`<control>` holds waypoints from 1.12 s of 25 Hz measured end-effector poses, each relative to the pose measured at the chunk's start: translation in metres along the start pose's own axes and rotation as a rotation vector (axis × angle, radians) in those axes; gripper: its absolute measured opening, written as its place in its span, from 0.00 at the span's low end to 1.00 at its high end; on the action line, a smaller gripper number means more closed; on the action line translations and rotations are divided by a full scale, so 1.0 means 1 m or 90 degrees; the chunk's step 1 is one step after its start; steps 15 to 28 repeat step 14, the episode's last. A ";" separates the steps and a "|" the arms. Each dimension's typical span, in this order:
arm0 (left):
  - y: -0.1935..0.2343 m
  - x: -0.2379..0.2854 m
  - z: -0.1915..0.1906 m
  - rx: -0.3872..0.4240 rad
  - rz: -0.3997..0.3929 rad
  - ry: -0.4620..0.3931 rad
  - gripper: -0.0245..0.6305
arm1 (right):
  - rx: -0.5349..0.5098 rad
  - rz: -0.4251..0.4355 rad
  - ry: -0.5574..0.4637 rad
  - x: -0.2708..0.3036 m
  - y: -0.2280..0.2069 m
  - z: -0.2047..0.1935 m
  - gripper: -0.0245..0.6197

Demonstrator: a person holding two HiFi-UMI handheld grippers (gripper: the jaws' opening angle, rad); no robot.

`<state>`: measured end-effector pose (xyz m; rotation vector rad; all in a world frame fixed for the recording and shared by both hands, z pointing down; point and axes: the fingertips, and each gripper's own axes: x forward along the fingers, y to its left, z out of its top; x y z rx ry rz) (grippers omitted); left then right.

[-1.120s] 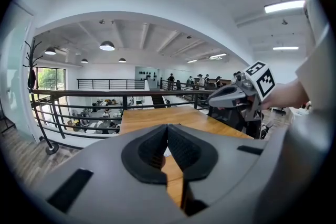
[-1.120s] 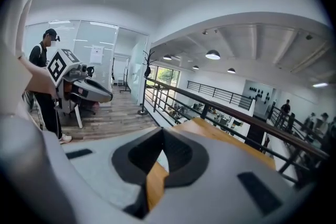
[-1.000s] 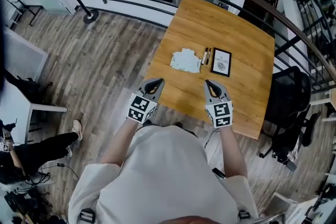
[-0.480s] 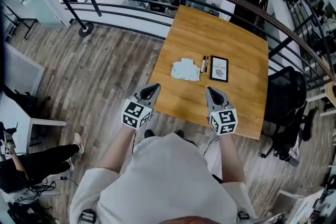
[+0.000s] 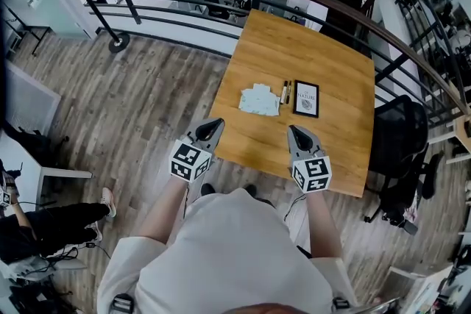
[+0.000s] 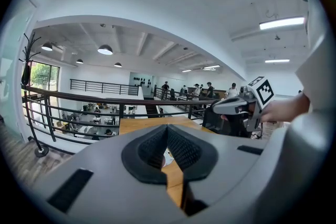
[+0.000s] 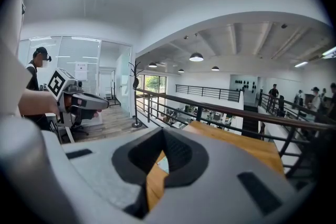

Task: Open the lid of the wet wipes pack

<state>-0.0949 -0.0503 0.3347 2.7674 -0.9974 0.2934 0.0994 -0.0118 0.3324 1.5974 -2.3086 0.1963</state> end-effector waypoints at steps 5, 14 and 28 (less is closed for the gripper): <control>0.000 0.003 -0.002 -0.002 0.000 0.002 0.03 | 0.002 0.002 0.002 0.001 -0.002 -0.003 0.04; -0.005 0.006 -0.002 -0.005 -0.002 0.004 0.03 | 0.008 0.003 -0.005 -0.002 -0.003 -0.002 0.04; -0.005 0.006 -0.002 -0.005 -0.002 0.004 0.03 | 0.008 0.003 -0.005 -0.002 -0.003 -0.002 0.04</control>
